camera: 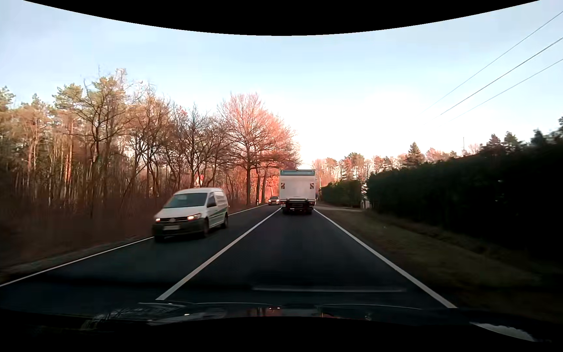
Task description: Follow the waypoints while adhering to traffic rules and regulations
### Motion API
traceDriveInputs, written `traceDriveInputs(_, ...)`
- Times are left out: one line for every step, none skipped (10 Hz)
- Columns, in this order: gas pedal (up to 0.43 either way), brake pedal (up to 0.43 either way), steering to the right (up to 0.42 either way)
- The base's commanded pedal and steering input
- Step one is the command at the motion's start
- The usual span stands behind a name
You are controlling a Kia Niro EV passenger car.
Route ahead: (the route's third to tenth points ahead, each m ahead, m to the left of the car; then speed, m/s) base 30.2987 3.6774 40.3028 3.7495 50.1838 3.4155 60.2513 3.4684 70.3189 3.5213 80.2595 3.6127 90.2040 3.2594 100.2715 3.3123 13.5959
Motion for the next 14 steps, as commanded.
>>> traceDriveInputs(0.087, 0.0, -0.002)
traceDriveInputs(0.087, 0.0, -0.003)
traceDriveInputs(0.087, 0.0, -0.002)
traceDriveInputs(0.087, 0.0, -0.002)
traceDriveInputs(0.087, 0.0, -0.002)
traceDriveInputs(0.087, 0.0, -0.003)
traceDriveInputs(0.087, 0.0, -0.002)
traceDriveInputs(0.098, 0.0, -0.002)
traceDriveInputs(0.098, 0.0, -0.003)
traceDriveInputs(0.098, 0.0, -0.002)
traceDriveInputs(0.098, 0.0, -0.002)
traceDriveInputs(0.098, 0.0, -0.002)
traceDriveInputs(0.098, 0.0, -0.002)
traceDriveInputs(0.098, 0.0, -0.003)
